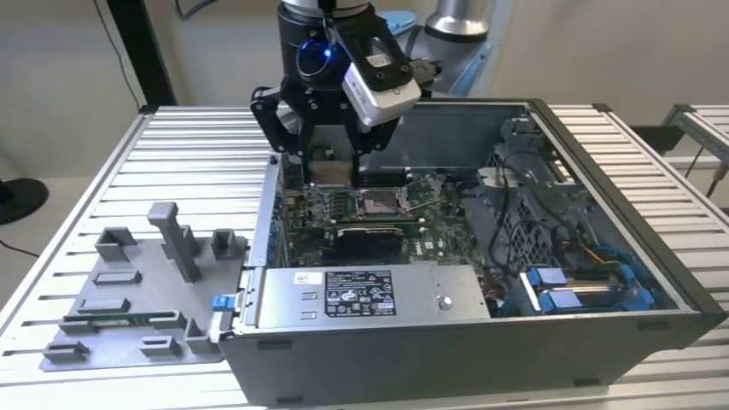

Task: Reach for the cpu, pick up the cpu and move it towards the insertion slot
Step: 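Pick up the cpu and move it towards the insertion slot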

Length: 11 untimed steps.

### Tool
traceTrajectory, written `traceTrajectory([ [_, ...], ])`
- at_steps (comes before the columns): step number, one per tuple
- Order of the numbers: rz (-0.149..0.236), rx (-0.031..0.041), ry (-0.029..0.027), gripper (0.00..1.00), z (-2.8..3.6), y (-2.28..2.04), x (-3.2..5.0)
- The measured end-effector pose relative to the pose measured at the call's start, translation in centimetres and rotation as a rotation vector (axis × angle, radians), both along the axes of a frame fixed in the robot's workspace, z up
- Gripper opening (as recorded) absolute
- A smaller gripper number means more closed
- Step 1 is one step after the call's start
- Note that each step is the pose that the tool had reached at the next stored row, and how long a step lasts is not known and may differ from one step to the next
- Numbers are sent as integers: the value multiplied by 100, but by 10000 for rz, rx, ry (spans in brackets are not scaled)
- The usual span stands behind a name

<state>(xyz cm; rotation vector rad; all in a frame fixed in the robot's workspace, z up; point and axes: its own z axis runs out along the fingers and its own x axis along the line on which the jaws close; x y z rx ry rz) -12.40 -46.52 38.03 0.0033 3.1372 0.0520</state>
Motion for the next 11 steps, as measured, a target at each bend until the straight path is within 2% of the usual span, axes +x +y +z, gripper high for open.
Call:
traceTrajectory([
  [11, 1, 0, 0, 0, 0, 0, 254],
])
